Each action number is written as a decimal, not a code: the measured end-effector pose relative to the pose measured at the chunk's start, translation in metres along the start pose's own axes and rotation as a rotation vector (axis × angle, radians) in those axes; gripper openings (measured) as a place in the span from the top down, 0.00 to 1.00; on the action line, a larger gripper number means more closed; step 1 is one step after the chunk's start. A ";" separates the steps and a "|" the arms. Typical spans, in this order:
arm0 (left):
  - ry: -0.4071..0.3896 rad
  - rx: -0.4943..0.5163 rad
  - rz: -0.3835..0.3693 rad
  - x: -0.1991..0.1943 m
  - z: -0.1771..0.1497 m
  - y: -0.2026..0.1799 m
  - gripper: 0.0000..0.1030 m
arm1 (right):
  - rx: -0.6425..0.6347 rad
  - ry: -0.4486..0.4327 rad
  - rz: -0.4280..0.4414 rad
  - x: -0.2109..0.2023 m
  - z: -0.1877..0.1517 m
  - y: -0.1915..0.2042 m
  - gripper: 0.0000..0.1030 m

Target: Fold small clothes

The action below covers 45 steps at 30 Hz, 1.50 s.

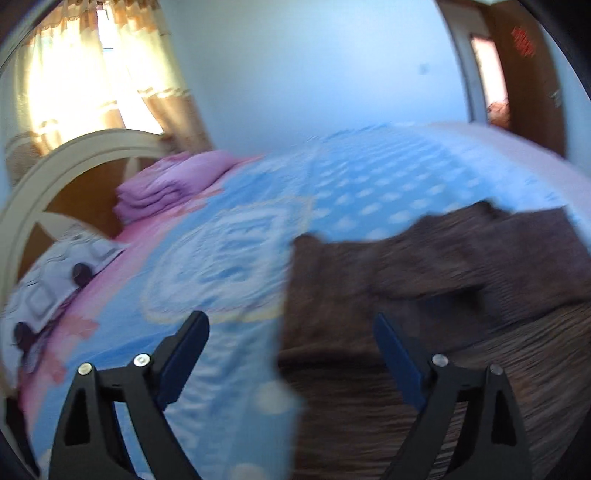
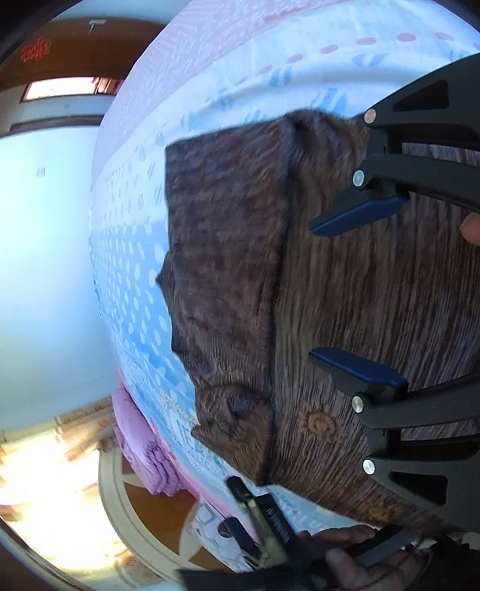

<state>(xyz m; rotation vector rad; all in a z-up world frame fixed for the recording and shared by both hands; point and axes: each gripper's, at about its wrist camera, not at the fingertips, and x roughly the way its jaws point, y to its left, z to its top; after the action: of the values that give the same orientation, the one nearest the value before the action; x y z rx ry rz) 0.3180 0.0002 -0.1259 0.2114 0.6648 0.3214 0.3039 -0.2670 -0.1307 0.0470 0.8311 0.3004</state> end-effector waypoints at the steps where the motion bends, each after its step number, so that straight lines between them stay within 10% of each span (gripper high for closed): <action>1: 0.047 -0.004 0.007 0.012 -0.005 0.008 0.09 | -0.007 0.007 0.015 0.001 0.006 0.006 0.38; 6: 0.211 -0.085 -0.031 0.051 -0.022 0.025 0.08 | -0.073 0.049 0.058 0.020 0.051 0.047 0.38; 14: 0.245 -0.163 -0.092 0.059 -0.029 0.033 0.00 | -0.379 0.141 -0.078 0.108 0.073 0.135 0.40; 17: 0.234 -0.150 -0.074 0.059 -0.030 0.032 0.00 | -0.437 0.137 -0.194 0.133 0.071 0.143 0.85; 22: 0.239 -0.177 -0.096 0.062 -0.030 0.038 0.00 | -0.298 0.102 -0.116 0.117 0.082 0.115 0.96; 33: 0.234 -0.136 -0.051 0.062 -0.029 0.032 0.00 | 0.095 0.165 0.062 0.110 0.102 0.028 0.96; 35: 0.233 -0.137 -0.050 0.062 -0.029 0.032 0.00 | 0.151 0.259 0.068 0.125 0.094 0.015 0.80; 40: 0.227 -0.130 -0.041 0.061 -0.029 0.030 0.00 | 0.003 0.165 -0.131 0.113 0.095 0.032 0.44; 45: 0.228 -0.131 -0.043 0.061 -0.029 0.030 0.00 | -0.180 0.127 -0.107 0.109 0.097 0.083 0.41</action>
<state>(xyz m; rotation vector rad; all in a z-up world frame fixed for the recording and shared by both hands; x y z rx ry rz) 0.3383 0.0524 -0.1741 0.0350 0.8689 0.3496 0.4244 -0.1497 -0.1307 -0.1864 0.9257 0.2779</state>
